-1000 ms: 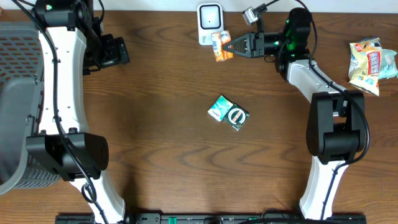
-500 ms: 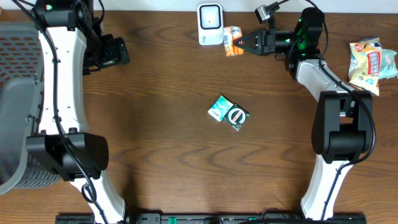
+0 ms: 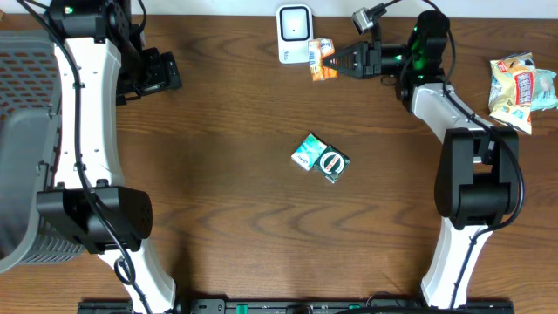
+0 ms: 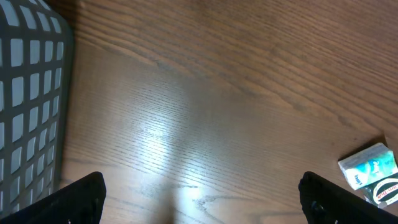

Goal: Scan the item barcode
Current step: 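Hold the Kleenex pack in front of the scanner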

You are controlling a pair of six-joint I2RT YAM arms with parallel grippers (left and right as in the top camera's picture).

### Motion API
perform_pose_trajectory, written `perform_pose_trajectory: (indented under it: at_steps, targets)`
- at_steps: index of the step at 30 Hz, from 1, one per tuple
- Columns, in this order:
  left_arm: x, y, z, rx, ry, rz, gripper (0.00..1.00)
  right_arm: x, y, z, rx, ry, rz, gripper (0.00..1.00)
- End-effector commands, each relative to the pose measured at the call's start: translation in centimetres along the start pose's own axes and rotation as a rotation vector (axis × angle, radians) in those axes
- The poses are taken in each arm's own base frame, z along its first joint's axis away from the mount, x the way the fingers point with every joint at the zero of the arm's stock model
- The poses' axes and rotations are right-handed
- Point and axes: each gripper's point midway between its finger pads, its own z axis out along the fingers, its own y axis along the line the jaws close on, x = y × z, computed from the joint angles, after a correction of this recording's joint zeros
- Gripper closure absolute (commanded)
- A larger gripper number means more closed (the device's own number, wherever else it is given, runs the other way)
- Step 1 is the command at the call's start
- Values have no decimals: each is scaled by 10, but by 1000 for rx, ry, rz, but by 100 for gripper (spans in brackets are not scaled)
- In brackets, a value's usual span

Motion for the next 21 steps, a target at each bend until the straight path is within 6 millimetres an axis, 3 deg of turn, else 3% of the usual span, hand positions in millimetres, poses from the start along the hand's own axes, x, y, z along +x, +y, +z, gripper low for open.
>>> perform_pose_trajectory:
  at_steps: [1,6,12,15,17,21]
  targets:
    - [-1,3,1,-11,3,2,2,1,7,12,-8,15,-77,99]
    - [-1,3,1,-11,3,2,2,-11,-1,27,41,-57,-193,99]
    - [-1,3,1,-11,3,2,2,-38,-19,49,165,-229,-162,99]
    - [-1,3,1,-11,3,2,2,-63,-30,47,261,-370,-175,99]
    - [-1,3,1,-11,3,2,2,-77,-49,38,390,-458,-200,99]
    - [-1,3,1,-11,3,2,2,-81,-91,16,706,-460,-195,99]
